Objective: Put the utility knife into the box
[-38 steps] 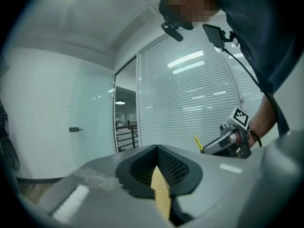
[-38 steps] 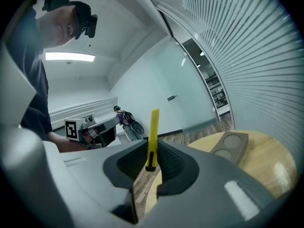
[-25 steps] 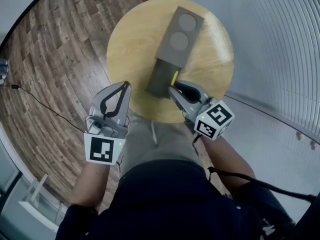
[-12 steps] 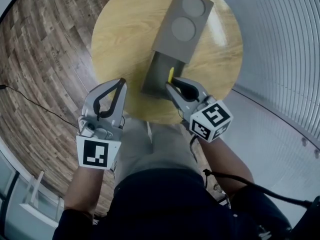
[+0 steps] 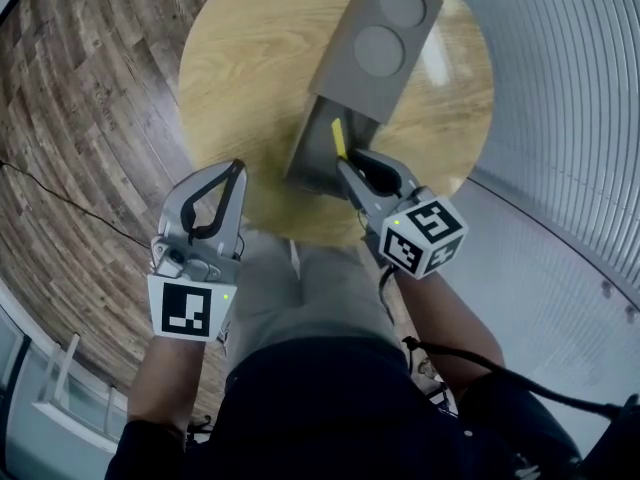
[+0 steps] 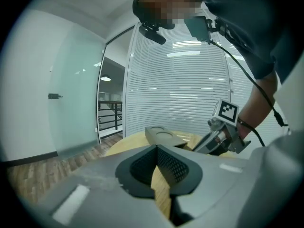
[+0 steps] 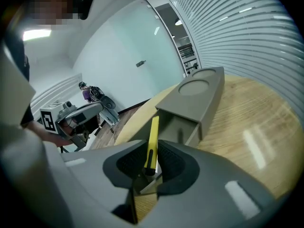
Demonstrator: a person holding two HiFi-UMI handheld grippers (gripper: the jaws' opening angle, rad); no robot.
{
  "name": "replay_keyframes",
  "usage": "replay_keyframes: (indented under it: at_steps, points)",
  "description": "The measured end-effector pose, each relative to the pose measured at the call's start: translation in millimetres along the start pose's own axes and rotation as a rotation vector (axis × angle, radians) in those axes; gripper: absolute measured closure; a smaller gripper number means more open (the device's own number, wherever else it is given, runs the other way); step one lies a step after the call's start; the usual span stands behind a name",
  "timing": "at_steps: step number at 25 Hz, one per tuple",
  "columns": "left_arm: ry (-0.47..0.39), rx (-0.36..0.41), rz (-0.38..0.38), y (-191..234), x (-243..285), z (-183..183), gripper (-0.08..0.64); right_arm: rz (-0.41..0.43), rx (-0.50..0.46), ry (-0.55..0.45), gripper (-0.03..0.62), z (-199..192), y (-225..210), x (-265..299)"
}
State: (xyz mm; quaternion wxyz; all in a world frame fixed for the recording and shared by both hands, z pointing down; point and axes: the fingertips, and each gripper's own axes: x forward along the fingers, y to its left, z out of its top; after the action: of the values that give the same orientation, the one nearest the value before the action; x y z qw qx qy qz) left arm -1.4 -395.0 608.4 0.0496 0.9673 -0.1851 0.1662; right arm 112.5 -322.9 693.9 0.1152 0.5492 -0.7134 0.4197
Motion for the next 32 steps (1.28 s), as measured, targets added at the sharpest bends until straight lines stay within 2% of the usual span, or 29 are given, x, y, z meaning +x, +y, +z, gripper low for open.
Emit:
replay_keyframes:
  at_steps: [10,18,23,26,29,32]
  points:
    - [-0.035,0.02,0.032,0.6,-12.4,29.9,0.557,0.017,0.001,-0.047,0.505,17.2,13.8,-15.4]
    - [-0.142,0.008,0.075,0.9,-41.5,110.4,0.557,0.048,-0.068,-0.156,0.499,74.2,54.2,-72.2]
    - [-0.198,0.037,0.085,-11.4,-71.2,165.0,0.557,0.046,-0.201,-0.229,0.497,113.5,84.2,-121.7]
    - [-0.223,0.054,0.117,-6.7,-87.0,189.0,0.557,0.05,-0.261,-0.278,0.497,138.1,96.0,-141.5]
    - [-0.264,0.081,0.155,1.9,-104.8,215.8,0.557,0.088,-0.308,-0.357,0.498,161.2,114.8,-160.5]
    - [-0.312,0.102,0.174,5.3,-118.8,242.9,0.557,0.141,-0.396,-0.449,0.499,182.0,137.6,-183.0]
